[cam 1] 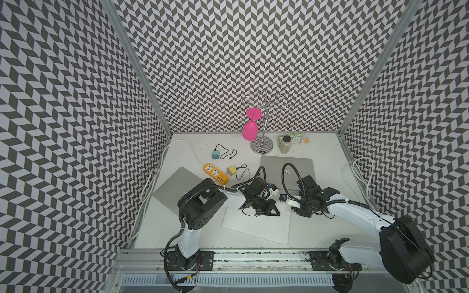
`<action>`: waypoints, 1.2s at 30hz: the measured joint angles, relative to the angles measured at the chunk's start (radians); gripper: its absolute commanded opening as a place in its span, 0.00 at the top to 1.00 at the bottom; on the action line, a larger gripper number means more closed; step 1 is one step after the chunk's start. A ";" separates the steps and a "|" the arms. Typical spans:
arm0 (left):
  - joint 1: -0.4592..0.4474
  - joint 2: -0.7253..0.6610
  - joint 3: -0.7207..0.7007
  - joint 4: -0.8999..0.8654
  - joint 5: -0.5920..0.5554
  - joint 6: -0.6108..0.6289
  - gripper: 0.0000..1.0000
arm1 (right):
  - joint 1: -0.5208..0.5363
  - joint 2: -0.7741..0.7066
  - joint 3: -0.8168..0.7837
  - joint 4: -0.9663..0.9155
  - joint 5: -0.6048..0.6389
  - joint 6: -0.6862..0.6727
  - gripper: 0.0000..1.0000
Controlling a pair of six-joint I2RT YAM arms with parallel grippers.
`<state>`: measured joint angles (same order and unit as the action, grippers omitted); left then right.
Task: Unplug the laptop charger
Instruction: Remove the charging cable from the laptop.
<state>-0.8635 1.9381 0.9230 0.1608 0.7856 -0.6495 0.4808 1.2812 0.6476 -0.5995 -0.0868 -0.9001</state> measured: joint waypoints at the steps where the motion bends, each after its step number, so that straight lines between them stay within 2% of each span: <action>1: 0.000 0.000 -0.001 0.003 0.002 0.000 1.00 | 0.000 0.007 0.000 0.001 -0.002 -0.002 0.64; 11: 0.000 0.011 -0.007 0.035 0.021 -0.015 1.00 | 0.000 0.045 0.015 0.012 -0.012 -0.010 0.68; 19: 0.001 0.014 -0.046 0.135 0.050 -0.073 1.00 | -0.008 0.048 0.010 0.050 -0.019 -0.013 0.69; 36: 0.008 0.090 -0.011 0.306 0.071 -0.214 1.00 | -0.013 0.049 -0.027 0.064 -0.018 -0.023 0.75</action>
<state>-0.8555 2.0277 0.9115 0.4671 0.8570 -0.8635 0.4679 1.3300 0.6205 -0.5358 -0.1051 -0.9230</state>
